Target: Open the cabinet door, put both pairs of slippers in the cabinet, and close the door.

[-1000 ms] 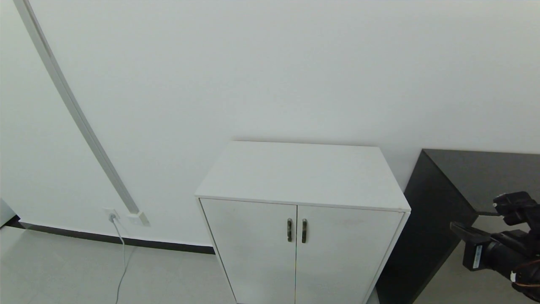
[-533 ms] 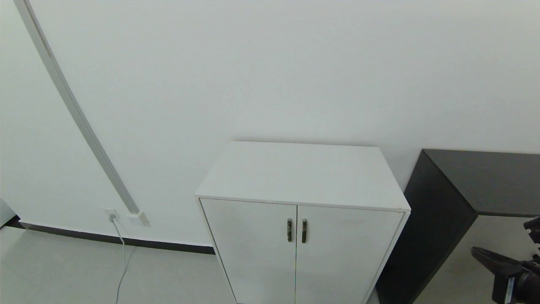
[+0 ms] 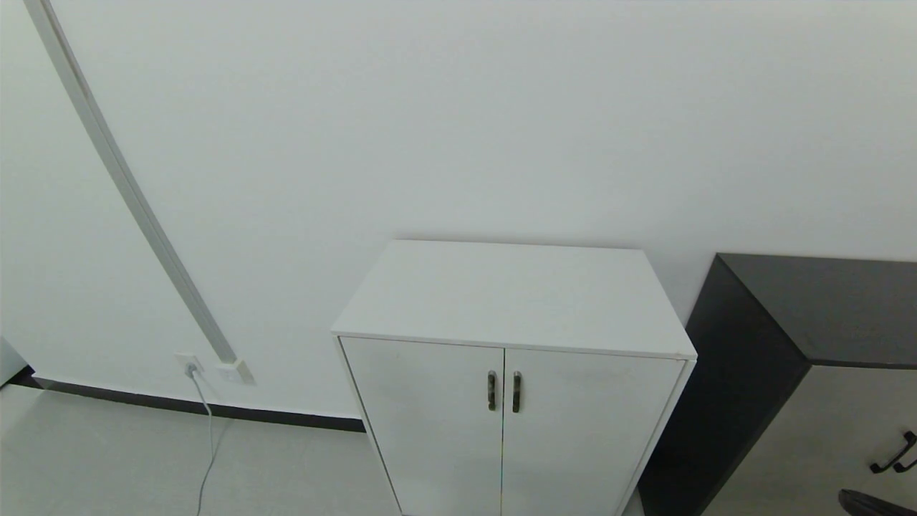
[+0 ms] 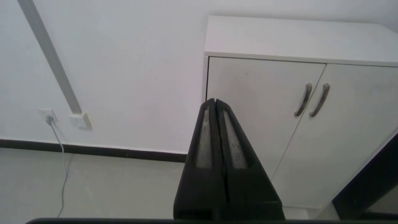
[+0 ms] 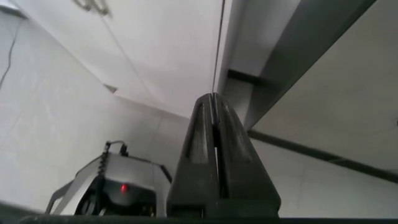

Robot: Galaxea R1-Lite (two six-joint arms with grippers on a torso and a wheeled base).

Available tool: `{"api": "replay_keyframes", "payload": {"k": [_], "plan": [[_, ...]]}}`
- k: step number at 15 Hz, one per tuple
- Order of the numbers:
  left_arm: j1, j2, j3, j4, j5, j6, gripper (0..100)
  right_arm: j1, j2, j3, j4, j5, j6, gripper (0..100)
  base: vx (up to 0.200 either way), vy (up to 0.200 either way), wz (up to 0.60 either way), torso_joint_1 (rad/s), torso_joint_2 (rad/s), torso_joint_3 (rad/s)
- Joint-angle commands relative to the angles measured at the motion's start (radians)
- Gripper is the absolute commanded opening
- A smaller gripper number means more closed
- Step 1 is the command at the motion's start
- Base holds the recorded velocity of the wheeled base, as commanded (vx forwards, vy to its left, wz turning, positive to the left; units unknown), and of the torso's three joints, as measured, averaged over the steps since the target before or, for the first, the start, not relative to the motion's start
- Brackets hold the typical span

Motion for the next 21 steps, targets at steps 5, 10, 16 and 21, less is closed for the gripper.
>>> {"api": "replay_keyframes", "payload": {"k": [5, 10, 16, 21], "plan": [[0.000, 0.001, 0.000, 0.000, 0.000, -0.002, 0, 0.001, -0.189, 0.037, 0.192, 0.018, 0.002, 0, 0.000, 0.000, 0.00, 0.000, 0.00, 0.000], [0.000, 0.001, 0.000, 0.000, 0.000, -0.002, 0, 0.004, -0.269, 0.037, 0.327, 0.034, 0.004, 0, 0.000, 0.000, 0.00, 0.000, 0.00, 0.000], [0.000, 0.001, 0.000, 0.000, 0.000, -0.002, 0, 0.004, -0.307, 0.037, 0.364, 0.035, 0.007, 0, 0.000, 0.000, 0.00, 0.000, 0.00, 0.000], [0.000, 0.001, 0.000, 0.000, 0.000, -0.002, 0, 0.008, -0.370, 0.035, 0.376, 0.009, 0.005, 0, 0.000, 0.000, 0.00, 0.000, 0.00, 0.000]]}}
